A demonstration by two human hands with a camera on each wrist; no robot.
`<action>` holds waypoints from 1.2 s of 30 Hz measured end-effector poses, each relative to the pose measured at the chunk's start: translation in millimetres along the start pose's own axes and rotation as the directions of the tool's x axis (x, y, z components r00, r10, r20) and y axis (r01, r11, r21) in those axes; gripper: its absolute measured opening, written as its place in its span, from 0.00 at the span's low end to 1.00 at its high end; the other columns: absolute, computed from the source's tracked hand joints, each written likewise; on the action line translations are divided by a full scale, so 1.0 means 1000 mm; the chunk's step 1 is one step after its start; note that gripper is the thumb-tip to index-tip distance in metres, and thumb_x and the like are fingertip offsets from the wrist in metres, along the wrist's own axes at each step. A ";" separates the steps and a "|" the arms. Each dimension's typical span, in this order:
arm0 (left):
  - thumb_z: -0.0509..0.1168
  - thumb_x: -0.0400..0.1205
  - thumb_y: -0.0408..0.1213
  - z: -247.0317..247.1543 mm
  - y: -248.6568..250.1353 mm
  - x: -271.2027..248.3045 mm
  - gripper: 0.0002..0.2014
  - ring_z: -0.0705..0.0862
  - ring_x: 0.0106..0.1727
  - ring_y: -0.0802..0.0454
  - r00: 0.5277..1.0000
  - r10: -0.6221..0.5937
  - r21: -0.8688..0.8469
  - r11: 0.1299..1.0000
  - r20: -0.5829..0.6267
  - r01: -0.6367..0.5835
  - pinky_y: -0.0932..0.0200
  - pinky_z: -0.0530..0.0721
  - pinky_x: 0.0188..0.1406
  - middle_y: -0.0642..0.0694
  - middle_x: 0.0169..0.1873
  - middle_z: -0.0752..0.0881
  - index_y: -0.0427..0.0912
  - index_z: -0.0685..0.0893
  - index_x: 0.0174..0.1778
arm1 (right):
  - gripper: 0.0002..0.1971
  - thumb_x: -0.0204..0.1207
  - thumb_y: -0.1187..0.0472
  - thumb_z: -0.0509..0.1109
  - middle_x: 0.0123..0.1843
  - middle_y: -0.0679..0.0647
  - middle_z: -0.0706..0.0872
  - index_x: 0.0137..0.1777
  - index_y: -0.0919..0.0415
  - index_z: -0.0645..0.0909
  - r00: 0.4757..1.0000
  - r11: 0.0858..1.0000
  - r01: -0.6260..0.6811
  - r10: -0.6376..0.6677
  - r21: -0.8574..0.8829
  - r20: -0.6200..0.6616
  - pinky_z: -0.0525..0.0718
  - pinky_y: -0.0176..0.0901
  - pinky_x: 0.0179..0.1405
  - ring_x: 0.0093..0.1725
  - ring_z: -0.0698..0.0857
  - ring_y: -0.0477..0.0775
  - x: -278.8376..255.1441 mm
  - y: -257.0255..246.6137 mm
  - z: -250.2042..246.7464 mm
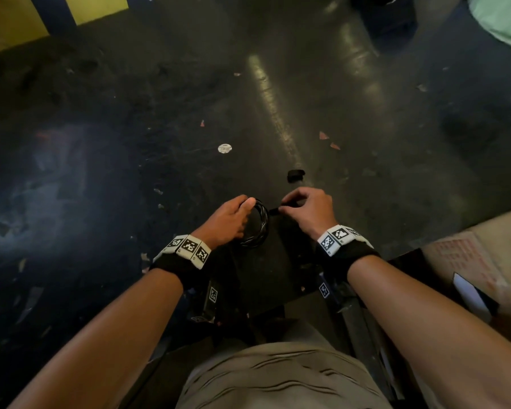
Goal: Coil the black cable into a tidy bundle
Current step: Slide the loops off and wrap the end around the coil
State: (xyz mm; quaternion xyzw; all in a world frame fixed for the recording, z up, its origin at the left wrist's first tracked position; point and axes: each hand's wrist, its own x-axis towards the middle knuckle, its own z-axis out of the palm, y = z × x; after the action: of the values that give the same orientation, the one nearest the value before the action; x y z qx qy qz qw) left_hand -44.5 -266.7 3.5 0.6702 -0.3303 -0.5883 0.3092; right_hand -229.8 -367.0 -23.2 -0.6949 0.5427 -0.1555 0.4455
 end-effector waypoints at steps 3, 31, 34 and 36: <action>0.53 0.91 0.47 0.002 0.010 -0.008 0.13 0.68 0.26 0.58 0.999 0.047 -0.020 0.999 -0.010 -0.047 0.61 0.69 0.26 0.51 0.29 0.69 0.43 0.72 0.46 | 0.08 0.64 0.59 0.87 0.40 0.47 0.93 0.40 0.53 0.91 0.997 0.996 0.081 -0.081 0.035 0.015 0.89 0.41 0.50 0.44 0.91 0.47 -0.001 -0.011 0.002; 0.53 0.91 0.46 -0.015 -0.013 -0.039 0.13 0.71 0.25 0.58 0.998 0.059 0.010 0.998 -0.037 -0.059 0.64 0.70 0.22 0.49 0.32 0.72 0.40 0.75 0.54 | 0.10 0.85 0.66 0.64 0.46 0.53 0.89 0.58 0.60 0.87 0.892 0.691 -0.374 0.085 0.618 0.445 0.89 0.42 0.40 0.37 0.88 0.49 -0.024 -0.049 0.025; 0.53 0.92 0.45 -0.014 -0.015 -0.040 0.15 0.70 0.24 0.59 0.996 0.073 -0.020 0.997 -0.048 -0.074 0.65 0.69 0.20 0.48 0.32 0.71 0.35 0.75 0.56 | 0.11 0.82 0.69 0.71 0.46 0.55 0.91 0.62 0.61 0.85 0.883 0.672 -0.368 0.035 0.643 0.469 0.92 0.42 0.42 0.39 0.91 0.49 -0.026 -0.047 0.026; 0.53 0.92 0.45 -0.014 -0.014 -0.041 0.17 0.72 0.23 0.60 0.996 0.067 -0.022 0.997 -0.054 -0.069 0.66 0.70 0.20 0.48 0.32 0.73 0.32 0.75 0.58 | 0.15 0.80 0.69 0.73 0.46 0.56 0.92 0.66 0.62 0.83 0.863 0.637 -0.398 0.017 0.660 0.504 0.92 0.42 0.45 0.42 0.92 0.51 -0.027 -0.047 0.026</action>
State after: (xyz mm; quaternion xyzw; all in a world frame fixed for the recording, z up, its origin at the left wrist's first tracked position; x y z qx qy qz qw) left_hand -33.2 -225.0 17.3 0.6702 -0.3376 -0.5633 0.3457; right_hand -192.9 -330.7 6.6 -0.3971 0.3896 -0.1432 0.8185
